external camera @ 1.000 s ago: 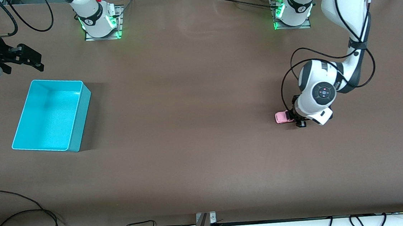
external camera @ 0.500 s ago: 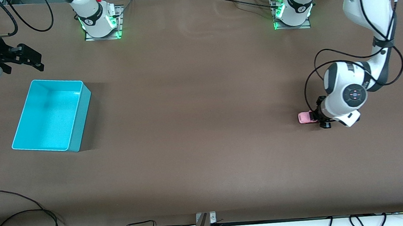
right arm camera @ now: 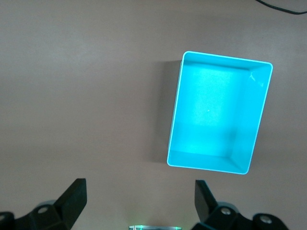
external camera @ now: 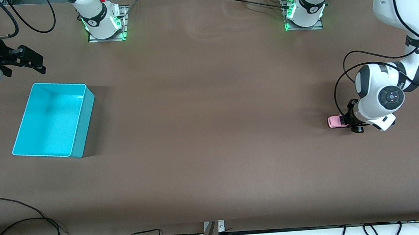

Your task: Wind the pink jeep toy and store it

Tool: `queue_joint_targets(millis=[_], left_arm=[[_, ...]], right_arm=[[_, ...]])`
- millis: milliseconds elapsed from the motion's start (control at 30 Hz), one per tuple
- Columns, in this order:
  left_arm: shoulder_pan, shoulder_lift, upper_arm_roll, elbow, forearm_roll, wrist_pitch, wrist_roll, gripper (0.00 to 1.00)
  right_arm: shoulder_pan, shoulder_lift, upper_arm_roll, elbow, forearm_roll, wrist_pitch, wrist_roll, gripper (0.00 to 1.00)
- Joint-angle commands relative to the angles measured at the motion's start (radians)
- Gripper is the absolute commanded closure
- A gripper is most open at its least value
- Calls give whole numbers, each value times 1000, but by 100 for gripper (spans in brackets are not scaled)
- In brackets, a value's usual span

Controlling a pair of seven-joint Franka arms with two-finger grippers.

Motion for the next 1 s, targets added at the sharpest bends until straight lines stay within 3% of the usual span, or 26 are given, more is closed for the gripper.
queue_joint_targets(millis=[0,767,967], left_arm=[[40,47,-5,-2,52,55,32,99],[186,86,-3,10,56,129,233,99],[196,92,-3,19,56,129,250,92]], right_arm=[[-3,-6,4,5,2,-11,0,0],[-3,-6,5,5,4,-11,0,0],[-5,-6,4,5,2,-11,0,0]])
